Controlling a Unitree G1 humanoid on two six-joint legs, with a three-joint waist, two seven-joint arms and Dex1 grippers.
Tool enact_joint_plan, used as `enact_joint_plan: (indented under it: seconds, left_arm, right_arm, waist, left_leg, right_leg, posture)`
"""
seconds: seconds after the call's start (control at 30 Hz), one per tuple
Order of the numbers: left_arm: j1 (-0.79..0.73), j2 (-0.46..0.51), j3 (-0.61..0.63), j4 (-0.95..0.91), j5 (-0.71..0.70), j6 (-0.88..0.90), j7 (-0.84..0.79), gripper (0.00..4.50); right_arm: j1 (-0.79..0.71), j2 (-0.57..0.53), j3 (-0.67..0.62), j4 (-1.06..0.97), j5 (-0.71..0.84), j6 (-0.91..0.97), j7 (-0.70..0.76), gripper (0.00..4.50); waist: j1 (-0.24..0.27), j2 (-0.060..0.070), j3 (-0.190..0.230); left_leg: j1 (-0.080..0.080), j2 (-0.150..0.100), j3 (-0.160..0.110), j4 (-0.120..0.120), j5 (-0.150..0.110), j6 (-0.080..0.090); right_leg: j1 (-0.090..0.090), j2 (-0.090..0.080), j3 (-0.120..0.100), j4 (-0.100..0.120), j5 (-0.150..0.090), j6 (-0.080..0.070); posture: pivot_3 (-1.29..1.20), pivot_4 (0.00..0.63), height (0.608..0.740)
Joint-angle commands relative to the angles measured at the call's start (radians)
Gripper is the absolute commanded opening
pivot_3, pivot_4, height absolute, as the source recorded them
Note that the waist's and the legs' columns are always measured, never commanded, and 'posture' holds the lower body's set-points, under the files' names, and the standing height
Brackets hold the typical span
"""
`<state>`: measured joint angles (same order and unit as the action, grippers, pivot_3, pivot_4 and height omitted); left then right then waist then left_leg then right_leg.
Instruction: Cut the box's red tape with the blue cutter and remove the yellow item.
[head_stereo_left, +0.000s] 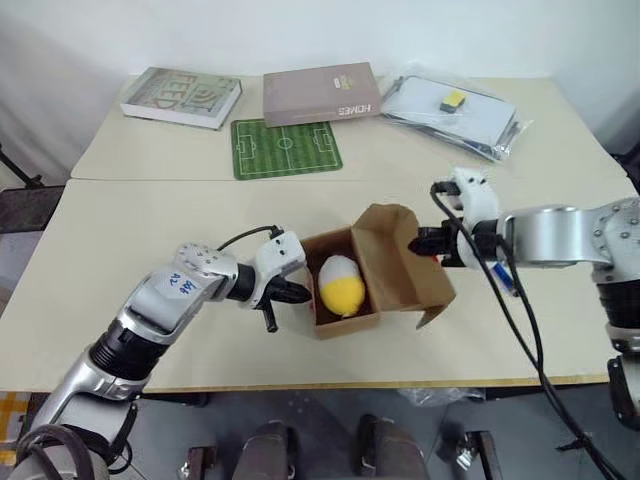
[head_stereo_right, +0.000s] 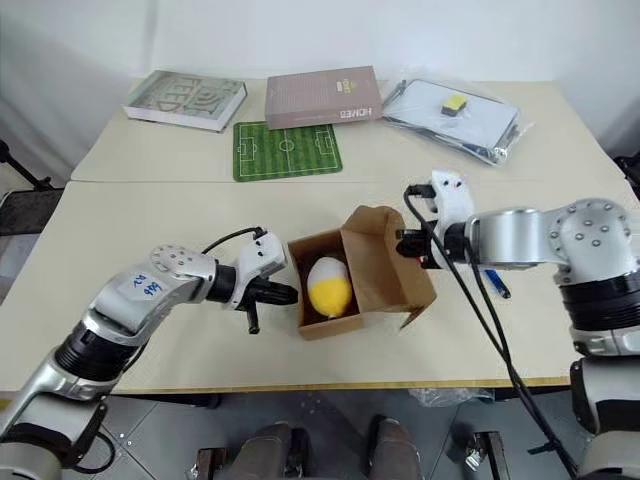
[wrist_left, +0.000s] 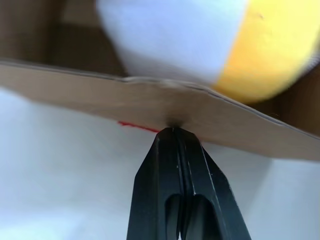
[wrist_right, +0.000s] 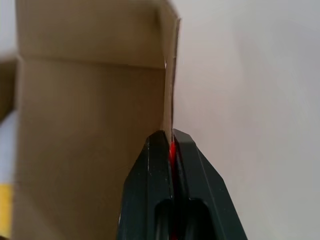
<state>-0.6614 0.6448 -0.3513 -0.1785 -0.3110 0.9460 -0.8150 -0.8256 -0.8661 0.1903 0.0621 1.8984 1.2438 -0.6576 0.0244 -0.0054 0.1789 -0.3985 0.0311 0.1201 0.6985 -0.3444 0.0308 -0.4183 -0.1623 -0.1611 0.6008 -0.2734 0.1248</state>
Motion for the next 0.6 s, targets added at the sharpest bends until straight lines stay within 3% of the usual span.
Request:
enact_joint_plan:
  seconds: [0.03, 0.23, 0.27, 0.33, 0.47, 0.6]
  left_arm:
    - [-0.009, -0.019, 0.036, -0.001, 0.006, -0.026, 0.012, 0.00]
    - [-0.009, -0.019, 0.044, 0.016, 0.012, -0.036, 0.005, 0.00]
    - [-0.009, -0.016, 0.046, 0.021, 0.014, -0.040, 0.002, 0.00]
    - [-0.007, -0.009, 0.050, 0.027, 0.021, -0.056, 0.000, 0.00]
    - [-0.004, 0.002, 0.065, 0.047, 0.040, -0.099, -0.002, 0.00]
    - [-0.002, 0.021, 0.105, 0.093, 0.033, -0.115, -0.023, 0.85]
  right_arm:
    - [0.032, 0.027, -0.017, -0.031, -0.058, 0.001, 0.055, 0.05]
    - [0.067, 0.055, -0.058, -0.150, -0.356, -0.049, 0.249, 0.05]
    - [0.075, 0.054, -0.070, -0.167, -0.389, -0.057, 0.284, 0.24]
    - [0.090, 0.045, -0.094, -0.205, -0.433, -0.049, 0.359, 0.67]
    - [0.111, 0.020, -0.145, -0.256, -0.552, -0.069, 0.512, 2.06]
    - [0.122, -0.015, -0.178, -0.271, -0.678, -0.100, 0.666, 3.45]
  waist:
    - [-0.001, 0.000, 0.000]
    - [-0.001, 0.000, 0.000]
    - [-0.001, 0.000, 0.000]
    - [-0.001, 0.000, 0.000]
    - [0.000, 0.000, 0.000]
    - [-0.001, 0.000, 0.000]
  left_leg:
    - [0.000, 0.000, 0.000, 0.000, 0.000, 0.000]
    - [0.000, 0.000, 0.000, 0.000, 0.000, 0.000]
    - [0.000, 0.000, 0.000, 0.000, 0.000, 0.000]
    - [0.000, 0.000, 0.000, 0.000, 0.000, 0.000]
    - [0.000, 0.000, 0.000, 0.000, 0.000, 0.000]
    - [0.000, -0.001, 0.000, 0.000, 0.000, 0.000]
  right_leg:
    - [0.000, 0.000, 0.000, 0.000, 0.000, 0.000]
    - [0.000, 0.000, 0.001, 0.000, 0.000, 0.000]
    - [0.000, 0.000, 0.001, 0.000, 0.000, 0.000]
    - [-0.001, 0.000, 0.001, 0.000, 0.000, 0.000]
    - [-0.001, 0.000, 0.000, 0.000, 0.000, 0.000]
    - [-0.001, 0.001, 0.000, 0.000, 0.000, 0.000]
  posture:
    - [0.00, 0.150, 0.740]
    - [0.00, 0.150, 0.740]
    - [0.00, 0.150, 0.740]
    - [0.00, 0.150, 0.740]
    - [0.00, 0.150, 0.740]
    - [0.00, 0.150, 0.740]
